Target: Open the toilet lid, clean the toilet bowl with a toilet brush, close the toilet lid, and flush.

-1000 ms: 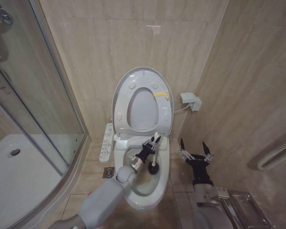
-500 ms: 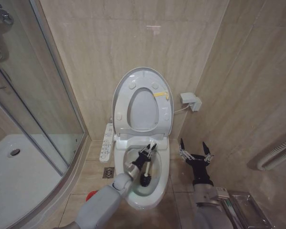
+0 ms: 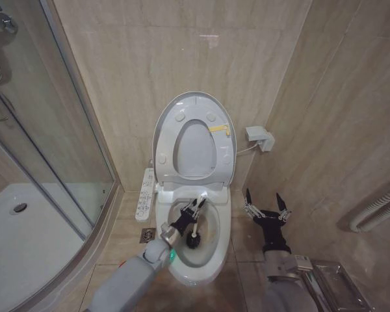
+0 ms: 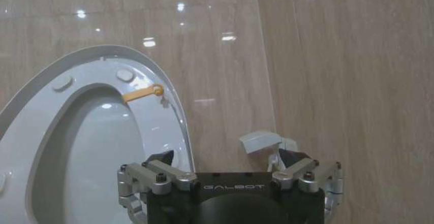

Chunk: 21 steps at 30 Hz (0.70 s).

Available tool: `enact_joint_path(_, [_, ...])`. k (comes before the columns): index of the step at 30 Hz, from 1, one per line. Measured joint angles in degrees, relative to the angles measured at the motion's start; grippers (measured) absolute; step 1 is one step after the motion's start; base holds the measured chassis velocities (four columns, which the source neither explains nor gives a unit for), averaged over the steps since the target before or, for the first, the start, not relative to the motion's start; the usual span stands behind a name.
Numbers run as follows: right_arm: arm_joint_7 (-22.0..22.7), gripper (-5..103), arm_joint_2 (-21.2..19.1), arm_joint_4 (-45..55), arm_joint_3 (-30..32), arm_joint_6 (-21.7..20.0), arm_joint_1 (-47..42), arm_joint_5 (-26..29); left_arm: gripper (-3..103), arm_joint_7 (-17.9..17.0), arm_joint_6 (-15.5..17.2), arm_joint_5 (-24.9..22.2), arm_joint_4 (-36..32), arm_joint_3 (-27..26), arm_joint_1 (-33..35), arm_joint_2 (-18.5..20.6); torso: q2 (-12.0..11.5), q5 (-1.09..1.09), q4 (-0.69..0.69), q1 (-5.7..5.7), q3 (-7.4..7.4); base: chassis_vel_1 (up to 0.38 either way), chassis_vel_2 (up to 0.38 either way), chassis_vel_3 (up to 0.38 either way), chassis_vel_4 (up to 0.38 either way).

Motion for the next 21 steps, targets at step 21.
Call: enact_joint_path(21, [0.0,100,0.0,0.0,0.0,0.0,0.0,0.0,21,0.1,-1.26,1.76,-1.0,-3.66,3.55,2.03,-0.01,0.0,-0.02,0.0,0.02,0.0,0.0,0.0,0.0])
